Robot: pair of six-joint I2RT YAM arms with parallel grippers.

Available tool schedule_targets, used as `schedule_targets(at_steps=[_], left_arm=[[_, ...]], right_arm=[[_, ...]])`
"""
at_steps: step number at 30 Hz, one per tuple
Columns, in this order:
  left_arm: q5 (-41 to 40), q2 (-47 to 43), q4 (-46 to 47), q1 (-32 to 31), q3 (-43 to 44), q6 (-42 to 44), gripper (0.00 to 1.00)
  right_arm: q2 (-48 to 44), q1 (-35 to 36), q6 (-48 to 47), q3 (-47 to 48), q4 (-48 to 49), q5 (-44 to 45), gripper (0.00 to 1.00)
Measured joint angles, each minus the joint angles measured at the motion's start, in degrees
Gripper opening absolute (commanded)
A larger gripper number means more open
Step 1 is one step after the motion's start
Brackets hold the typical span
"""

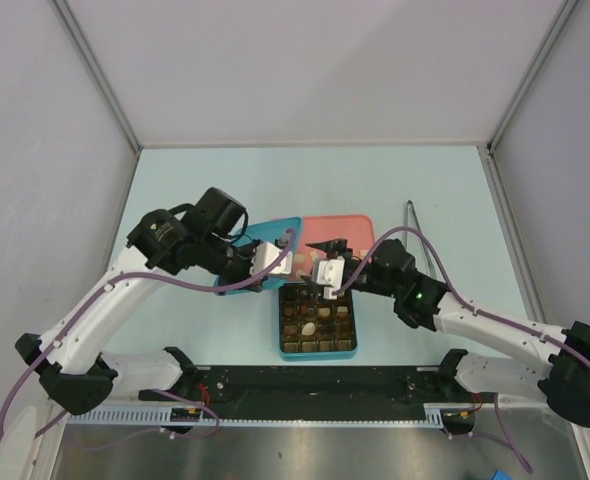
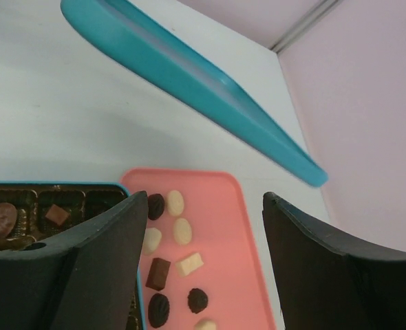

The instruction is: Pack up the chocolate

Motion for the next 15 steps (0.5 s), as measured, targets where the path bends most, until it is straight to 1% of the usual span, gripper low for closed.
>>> schedule_targets(at_steps=[6, 7, 15], left_arm=[[-0.2, 0.79, -0.17, -3.15, -2.21, 0.63, 0.0], [-0.28, 1.81, -0.22, -3.54, -2.47, 0.7, 0.0], [-0.35, 1.77, -0.22, -4.28, -2.47, 0.9, 0.0]], right_arm=[[-3.8, 5.97, -9.42, -0.26, -3.85, 8.92, 0.7], [-5.29, 8.74, -13.03, -0.5, -4.81, 12.63, 0.7], [-5.07, 12.5, -18.84, -1.75, -6.56, 17.7, 0.68]])
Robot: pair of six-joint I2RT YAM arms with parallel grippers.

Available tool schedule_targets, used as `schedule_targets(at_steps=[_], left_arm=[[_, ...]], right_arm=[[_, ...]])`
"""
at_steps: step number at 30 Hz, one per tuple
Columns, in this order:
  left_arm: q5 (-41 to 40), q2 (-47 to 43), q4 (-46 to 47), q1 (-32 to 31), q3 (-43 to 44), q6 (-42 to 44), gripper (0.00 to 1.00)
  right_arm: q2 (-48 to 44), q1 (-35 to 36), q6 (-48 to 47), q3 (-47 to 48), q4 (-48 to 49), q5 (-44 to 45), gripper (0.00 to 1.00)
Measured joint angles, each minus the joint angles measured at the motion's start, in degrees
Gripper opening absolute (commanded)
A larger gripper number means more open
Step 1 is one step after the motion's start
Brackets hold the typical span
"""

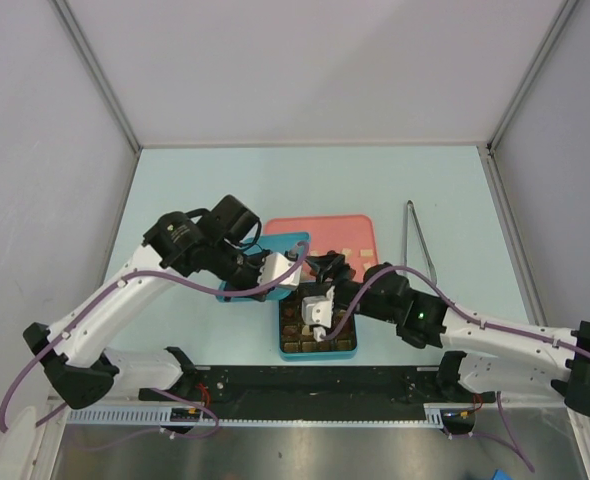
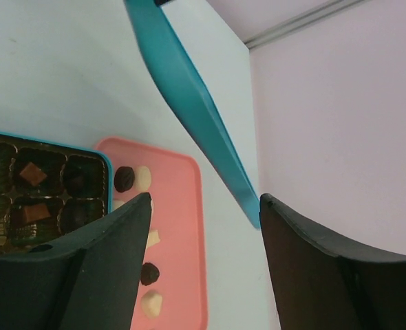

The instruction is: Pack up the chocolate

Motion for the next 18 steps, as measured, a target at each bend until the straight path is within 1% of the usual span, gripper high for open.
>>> schedule_targets(at_steps=[7, 11, 18], left_arm=[[0.15, -2.16, -0.04, -3.3, -0.9, -0.02, 0.0], [0.15, -2.38, -0.13, -4.15, -1.84, -0.02, 0.0], [-0.39, -2.1, -0.24, -7.02, -2.49, -0.07, 0.0]], right_arm=[[2.93, 4.04, -5.57, -0.57, 2.23, 4.22, 0.67], [3.96, 5.64, -7.8, -0.76, 3.32, 6.01, 0.66], [5.46, 7.72, -10.14, -0.76, 4.22, 6.64, 0.66]])
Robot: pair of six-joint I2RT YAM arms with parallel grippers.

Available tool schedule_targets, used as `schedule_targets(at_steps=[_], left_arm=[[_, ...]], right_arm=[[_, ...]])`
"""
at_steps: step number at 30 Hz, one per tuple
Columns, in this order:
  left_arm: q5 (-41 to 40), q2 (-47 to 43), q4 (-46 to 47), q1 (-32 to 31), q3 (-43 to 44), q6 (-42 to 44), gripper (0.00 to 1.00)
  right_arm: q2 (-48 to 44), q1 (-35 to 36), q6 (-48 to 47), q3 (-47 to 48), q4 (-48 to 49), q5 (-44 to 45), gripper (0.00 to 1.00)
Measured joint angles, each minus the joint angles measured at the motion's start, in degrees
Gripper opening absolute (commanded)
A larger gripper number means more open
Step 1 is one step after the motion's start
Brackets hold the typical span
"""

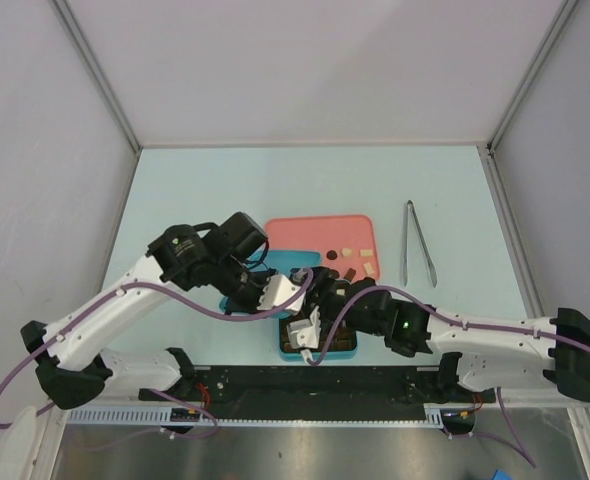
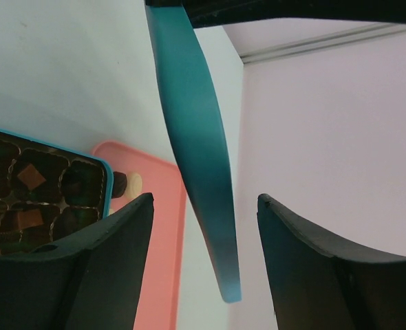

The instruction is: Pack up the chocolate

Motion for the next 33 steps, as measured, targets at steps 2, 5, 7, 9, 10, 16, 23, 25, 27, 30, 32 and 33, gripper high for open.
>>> schedule_targets(at_steps=[2, 5, 7, 9, 10, 16, 23, 25, 27, 30, 32, 33], left_arm=[[-0.24, 0.09, 0.02, -0.81, -0.02, 0.0, 0.0], [-0.66, 0.22, 0.02, -1.97, 0.0, -0.07, 0.0], [-1.07, 0.33, 0.04, -2.8, 0.0, -0.09, 0.0], [-1.66, 0.33, 0.02, -3.34, 0.0, -0.15, 0.0], [-1.95, 0.33, 0.02, -3.54, 0.02, -0.17, 0.0], [-3.82, 0.31, -0.66, -3.96, 1.22, 0.11, 0.04], [-6.47, 0.28, -1.27, -4.39, 4.13, 1.07, 0.3], [-8.28, 0.22, -1.16, -4.46, 5.4, 1.44, 0.42], [-10.6, 0.17, -0.59, -4.37, 7.15, 1.53, 0.55], [-14.73, -0.52, 0.31, -4.37, 8.85, 1.05, 0.68], [-18.78, -1.97, 2.19, -4.37, 9.01, 0.39, 0.69], [-21.55, -2.95, 4.04, -4.37, 9.01, -0.2, 0.72]], right_arm=[[0.35, 0.24, -0.17, 0.0, 0.02, -0.11, 0.63], [0.87, 0.79, 0.0, 0.0, 0.09, -0.28, 0.56], [1.33, 1.38, 0.33, -0.02, -0.02, -0.5, 0.51], [1.66, 1.92, 0.81, -0.02, -0.11, -0.74, 0.44], [1.7, 2.19, 1.01, -0.02, -0.31, -0.92, 0.42], [1.7, 3.23, 2.08, -0.02, -0.35, -0.98, 0.13], [1.2, 3.32, 4.07, -0.02, 0.24, -0.04, 0.0], [0.92, 3.37, 4.46, -0.02, -0.44, -0.02, 0.0], [0.9, 3.67, 4.87, -0.02, -1.03, -0.11, 0.0], [0.57, 4.02, 5.07, -0.02, -1.92, -0.11, 0.0], [0.22, 4.13, 5.27, -0.02, -2.43, 0.07, 0.0], [0.09, 4.22, 5.57, -0.02, -2.56, 0.46, 0.0]])
